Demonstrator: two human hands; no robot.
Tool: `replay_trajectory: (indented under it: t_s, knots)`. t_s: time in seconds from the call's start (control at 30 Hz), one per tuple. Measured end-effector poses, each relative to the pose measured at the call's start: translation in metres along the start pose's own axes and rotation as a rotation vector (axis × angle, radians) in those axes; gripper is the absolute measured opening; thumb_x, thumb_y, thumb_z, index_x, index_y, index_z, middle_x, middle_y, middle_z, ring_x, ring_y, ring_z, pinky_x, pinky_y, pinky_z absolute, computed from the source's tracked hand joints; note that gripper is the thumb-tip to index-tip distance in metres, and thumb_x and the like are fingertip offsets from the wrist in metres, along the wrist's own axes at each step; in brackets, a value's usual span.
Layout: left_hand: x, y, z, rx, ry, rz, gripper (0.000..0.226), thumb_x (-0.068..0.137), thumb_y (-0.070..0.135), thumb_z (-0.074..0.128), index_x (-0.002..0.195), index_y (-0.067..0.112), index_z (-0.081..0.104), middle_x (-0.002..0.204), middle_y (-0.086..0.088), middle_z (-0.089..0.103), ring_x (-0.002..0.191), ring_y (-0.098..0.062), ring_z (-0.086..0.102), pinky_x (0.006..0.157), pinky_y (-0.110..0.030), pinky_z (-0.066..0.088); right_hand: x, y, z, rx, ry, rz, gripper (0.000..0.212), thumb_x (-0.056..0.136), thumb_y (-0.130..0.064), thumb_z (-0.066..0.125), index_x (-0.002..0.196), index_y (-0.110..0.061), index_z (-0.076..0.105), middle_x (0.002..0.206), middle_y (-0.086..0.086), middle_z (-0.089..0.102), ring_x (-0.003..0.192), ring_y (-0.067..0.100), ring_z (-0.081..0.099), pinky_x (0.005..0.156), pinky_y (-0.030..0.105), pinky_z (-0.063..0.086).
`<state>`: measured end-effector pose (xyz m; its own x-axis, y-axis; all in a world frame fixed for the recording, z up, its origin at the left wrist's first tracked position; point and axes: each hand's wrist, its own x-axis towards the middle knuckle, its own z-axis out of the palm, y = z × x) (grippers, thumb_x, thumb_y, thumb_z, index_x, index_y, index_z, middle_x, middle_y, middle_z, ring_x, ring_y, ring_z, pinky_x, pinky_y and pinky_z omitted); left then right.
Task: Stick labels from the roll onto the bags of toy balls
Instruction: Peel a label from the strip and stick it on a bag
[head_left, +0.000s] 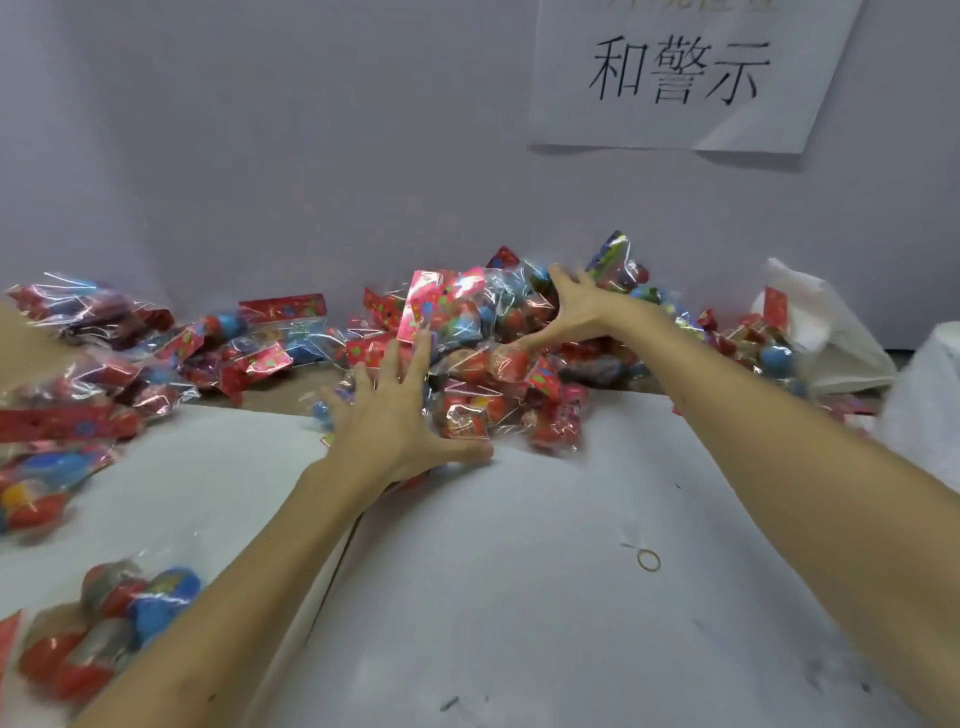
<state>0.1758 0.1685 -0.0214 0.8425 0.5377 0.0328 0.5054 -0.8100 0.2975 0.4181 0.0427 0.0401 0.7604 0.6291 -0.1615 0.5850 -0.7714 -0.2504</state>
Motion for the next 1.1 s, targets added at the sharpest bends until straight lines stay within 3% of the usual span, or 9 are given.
replay_trajectory:
  t_s: [0.1, 0.27, 0.43, 0.57, 0.73, 0.83, 0.93, 1.03, 1.1]
  knots:
    - [0.019, 0.003, 0.006, -0.007, 0.007, 0.032, 0.15, 0.035, 0.104, 0.04, 0.155, 0.042, -0.026, 0.172, 0.001, 0.006, 0.156, -0.044, 0.005, 0.118, -0.075, 0.009, 0.009, 0.006, 0.016, 0.057, 0.047, -0.01, 0.14, 0.06, -0.073, 0.08, 0.161, -0.03, -0.008, 0.167, 0.012, -0.018, 0.151, 0.048, 0.013, 0.119, 0.064, 0.024]
    - [0.024, 0.005, 0.013, -0.036, 0.087, 0.049, 0.146, 0.036, 0.106, 0.035, 0.156, 0.045, -0.021, 0.17, -0.003, 0.018, 0.155, -0.045, 0.011, 0.119, -0.072, 0.006, 0.003, 0.009, 0.031, 0.109, 0.176, -0.041, 0.129, 0.068, -0.063, 0.083, 0.161, -0.029, 0.001, 0.167, 0.015, 0.003, 0.149, 0.047, 0.022, 0.115, 0.064, 0.032]
    - [0.009, 0.01, 0.013, -0.063, 0.131, 0.066, 0.134, 0.055, 0.098, 0.053, 0.159, 0.045, -0.012, 0.167, -0.001, 0.03, 0.155, -0.039, 0.018, 0.121, -0.068, 0.01, -0.019, 0.004, 0.036, 0.091, 0.253, -0.063, 0.117, 0.073, -0.053, 0.084, 0.16, -0.028, 0.01, 0.166, 0.015, 0.009, 0.145, 0.045, 0.031, 0.112, 0.059, 0.04]
    - [-0.015, 0.013, 0.015, -0.085, 0.179, 0.109, 0.123, 0.066, 0.088, 0.064, 0.161, 0.045, -0.001, 0.157, 0.003, 0.047, 0.149, -0.033, 0.033, 0.122, -0.062, 0.021, -0.049, 0.002, 0.044, 0.111, 0.287, -0.114, 0.103, 0.077, -0.033, 0.084, 0.155, -0.024, 0.019, 0.155, 0.016, 0.029, 0.128, 0.039, 0.052, 0.102, 0.052, 0.05]
    - [-0.056, 0.02, 0.017, -0.159, 0.312, 0.197, 0.107, 0.069, 0.082, 0.061, 0.16, 0.044, 0.021, 0.107, 0.005, 0.071, 0.111, -0.024, 0.06, 0.102, -0.049, 0.049, -0.107, 0.002, 0.047, 0.077, 0.342, -0.233, 0.066, 0.085, -0.02, 0.076, 0.136, -0.023, 0.034, 0.13, 0.01, 0.045, 0.098, 0.035, 0.063, 0.084, 0.05, 0.055]
    - [-0.079, 0.026, 0.018, -0.158, 0.286, 0.239, 0.106, 0.071, 0.086, 0.063, 0.16, 0.046, 0.022, 0.106, 0.011, 0.071, 0.102, -0.017, 0.062, 0.094, -0.04, 0.053, -0.144, 0.004, 0.055, 0.046, 0.291, -0.281, 0.041, 0.089, -0.012, 0.067, 0.125, -0.025, 0.053, 0.113, 0.004, 0.064, 0.09, 0.025, 0.063, 0.075, 0.038, 0.054]
    - [-0.102, 0.031, 0.016, -0.193, 0.267, 0.294, 0.101, 0.071, 0.081, 0.067, 0.158, 0.048, 0.026, 0.104, 0.013, 0.071, 0.096, -0.014, 0.061, 0.085, -0.033, 0.053, -0.181, 0.012, 0.059, 0.066, 0.275, -0.273, 0.025, 0.087, -0.009, 0.066, 0.101, -0.029, 0.063, 0.098, -0.006, 0.063, 0.084, 0.016, 0.059, 0.061, 0.026, 0.043]
    - [-0.128, 0.038, 0.012, -0.283, 0.239, 0.397, 0.091, 0.068, 0.08, 0.063, 0.151, 0.055, 0.034, 0.095, 0.022, 0.07, 0.074, 0.002, 0.06, 0.069, -0.015, 0.046, -0.215, 0.023, 0.056, 0.169, 0.239, -0.269, 0.027, 0.083, -0.007, 0.069, 0.086, -0.032, 0.062, 0.095, -0.007, 0.064, 0.088, 0.017, 0.062, 0.071, 0.032, 0.051]
    - [-0.141, 0.044, 0.009, -0.33, 0.212, 0.444, 0.078, 0.07, 0.077, 0.063, 0.141, 0.069, 0.033, 0.088, 0.023, 0.071, 0.067, 0.005, 0.059, 0.066, -0.016, 0.049, -0.234, 0.033, 0.051, 0.255, 0.199, -0.273, 0.029, 0.081, -0.006, 0.071, 0.078, -0.034, 0.064, 0.089, -0.014, 0.064, 0.088, 0.015, 0.062, 0.079, 0.033, 0.052]
